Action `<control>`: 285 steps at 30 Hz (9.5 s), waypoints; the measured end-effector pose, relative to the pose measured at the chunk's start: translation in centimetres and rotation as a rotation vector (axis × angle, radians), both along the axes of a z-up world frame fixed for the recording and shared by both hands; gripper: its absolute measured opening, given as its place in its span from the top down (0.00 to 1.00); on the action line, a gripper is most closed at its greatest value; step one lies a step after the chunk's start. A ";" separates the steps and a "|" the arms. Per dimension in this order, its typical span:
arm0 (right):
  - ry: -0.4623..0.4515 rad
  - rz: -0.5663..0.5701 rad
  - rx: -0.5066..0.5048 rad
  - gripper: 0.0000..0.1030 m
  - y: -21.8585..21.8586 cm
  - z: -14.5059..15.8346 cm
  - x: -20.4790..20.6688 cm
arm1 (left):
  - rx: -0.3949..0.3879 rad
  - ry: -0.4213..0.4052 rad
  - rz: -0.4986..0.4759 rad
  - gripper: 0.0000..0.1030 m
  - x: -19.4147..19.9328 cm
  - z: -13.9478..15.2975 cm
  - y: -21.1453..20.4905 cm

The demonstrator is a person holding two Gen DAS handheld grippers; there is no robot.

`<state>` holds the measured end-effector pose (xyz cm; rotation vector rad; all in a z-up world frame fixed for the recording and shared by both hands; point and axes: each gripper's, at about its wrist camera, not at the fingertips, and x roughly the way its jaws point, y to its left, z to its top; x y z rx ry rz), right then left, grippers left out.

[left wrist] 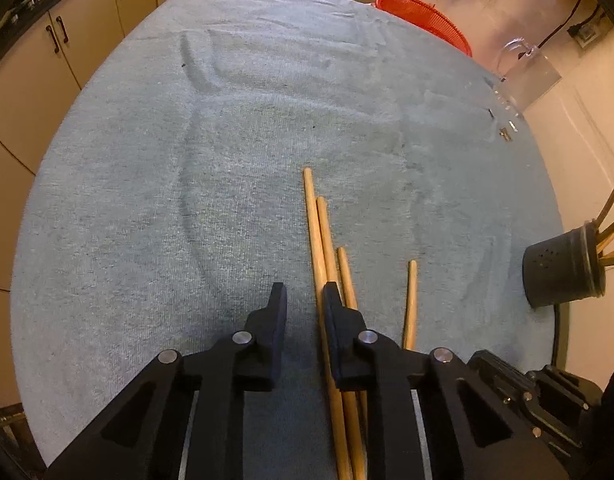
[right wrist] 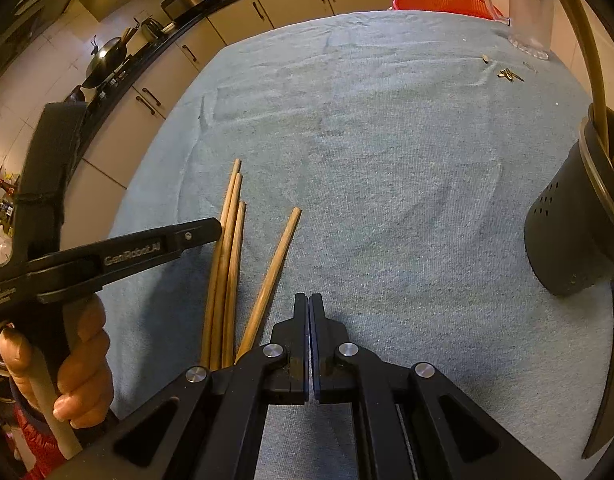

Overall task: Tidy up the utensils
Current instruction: 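Grasp a chopstick with the right gripper while the left gripper grasps another, then lift both held chopsticks upright and carry them toward the black cup, then lower both chopsticks into the black holder cup, then open both grippers to release the chopsticks into the cup, then move both open grippers over the last chopsticks on the towel, then grasp a chopstick with the left gripper while the right gripper grasps another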

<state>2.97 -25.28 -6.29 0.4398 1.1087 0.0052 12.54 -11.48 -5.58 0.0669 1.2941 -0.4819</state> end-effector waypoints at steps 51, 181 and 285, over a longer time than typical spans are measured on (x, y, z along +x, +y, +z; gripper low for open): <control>0.052 0.007 -0.045 0.93 3.0 0.2 5.7 | -0.022 -0.094 0.019 0.94 -1.1 1.4 5.2; -0.684 -0.421 -0.235 0.93 -17.7 18.2 -14.2 | -0.223 -0.377 -0.377 0.94 -12.6 19.8 -19.1; -0.107 0.034 -0.019 0.46 2.1 3.9 -1.3 | 0.008 -0.005 0.174 0.88 -3.1 0.0 10.2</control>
